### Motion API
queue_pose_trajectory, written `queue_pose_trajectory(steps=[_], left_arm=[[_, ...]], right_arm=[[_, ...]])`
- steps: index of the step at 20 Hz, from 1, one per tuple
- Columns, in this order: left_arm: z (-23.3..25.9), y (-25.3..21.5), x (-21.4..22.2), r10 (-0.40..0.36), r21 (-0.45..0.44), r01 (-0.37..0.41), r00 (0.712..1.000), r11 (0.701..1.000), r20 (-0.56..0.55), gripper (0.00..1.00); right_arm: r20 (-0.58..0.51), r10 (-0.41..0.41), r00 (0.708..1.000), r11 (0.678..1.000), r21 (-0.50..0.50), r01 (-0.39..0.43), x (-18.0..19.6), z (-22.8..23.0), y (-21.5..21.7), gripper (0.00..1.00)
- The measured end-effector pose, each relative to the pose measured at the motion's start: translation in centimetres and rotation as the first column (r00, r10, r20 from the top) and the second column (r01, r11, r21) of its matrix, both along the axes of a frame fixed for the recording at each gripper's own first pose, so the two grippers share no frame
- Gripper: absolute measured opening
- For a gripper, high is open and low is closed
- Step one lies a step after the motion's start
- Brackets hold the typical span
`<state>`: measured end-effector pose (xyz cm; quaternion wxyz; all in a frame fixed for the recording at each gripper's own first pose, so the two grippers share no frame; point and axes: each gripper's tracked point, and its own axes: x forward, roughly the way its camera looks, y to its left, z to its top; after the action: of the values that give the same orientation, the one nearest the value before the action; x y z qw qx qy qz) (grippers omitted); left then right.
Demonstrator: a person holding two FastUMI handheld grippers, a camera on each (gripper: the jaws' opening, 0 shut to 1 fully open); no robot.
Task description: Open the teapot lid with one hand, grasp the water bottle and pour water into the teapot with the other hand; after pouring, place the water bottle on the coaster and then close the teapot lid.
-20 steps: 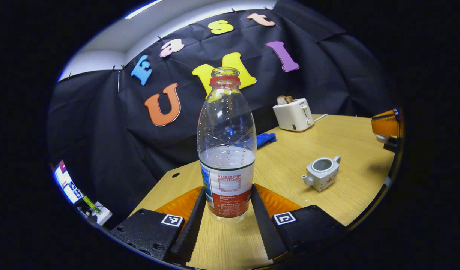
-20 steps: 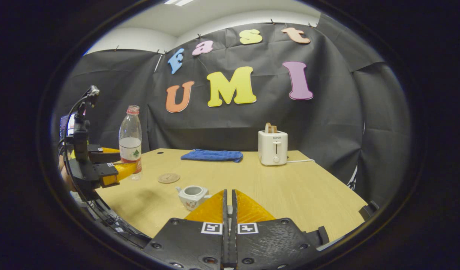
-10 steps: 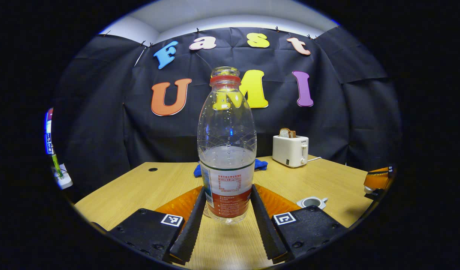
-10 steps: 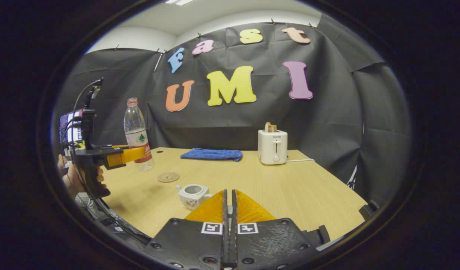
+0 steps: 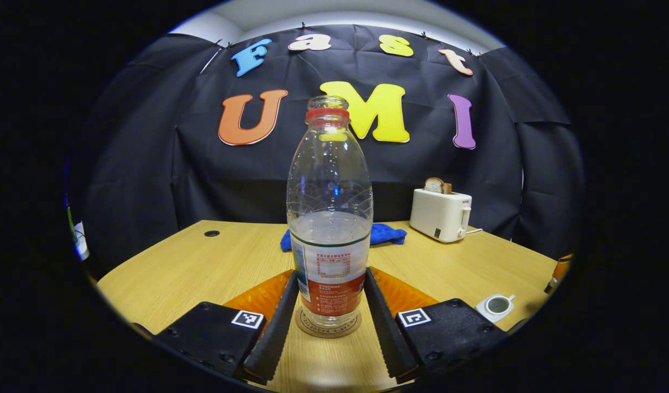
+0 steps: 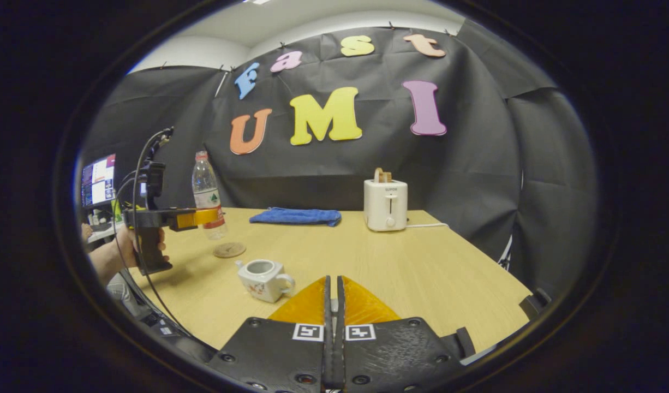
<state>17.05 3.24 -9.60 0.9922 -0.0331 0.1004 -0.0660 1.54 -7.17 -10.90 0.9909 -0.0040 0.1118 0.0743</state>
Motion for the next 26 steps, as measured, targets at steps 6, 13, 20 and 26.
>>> queue_pose_trajectory(steps=[6, 13, 20, 26], left_arm=[[-2.3, -0.1, 1.4, 0.005, 0.038, -0.004, 0.999, 0.999, -0.033, 0.76], [-3.7, 0.1, 2.0, 0.023, 0.034, -0.021, 0.998, 0.999, -0.059, 0.77], [-4.3, -0.3, 1.7, 0.013, 0.043, -0.009, 0.996, 0.999, -0.093, 0.96], [-3.9, 0.1, -1.6, 0.064, 0.012, -0.063, 0.990, 0.998, -0.125, 0.99]], right_arm=[[-0.020, 0.004, 1.000, 1.000, -0.005, -0.005, 0.7, -0.9, 0.2, 0.00], [-0.030, -0.005, 1.000, 1.000, -0.006, 0.005, 0.8, -1.3, -0.3, 0.00], [-0.023, 0.000, 1.000, 1.000, -0.011, 0.000, 0.5, -1.0, 0.2, 0.00], [-0.004, 0.011, 1.000, 1.000, -0.010, -0.011, 0.0, 0.0, 0.9, 0.00]])
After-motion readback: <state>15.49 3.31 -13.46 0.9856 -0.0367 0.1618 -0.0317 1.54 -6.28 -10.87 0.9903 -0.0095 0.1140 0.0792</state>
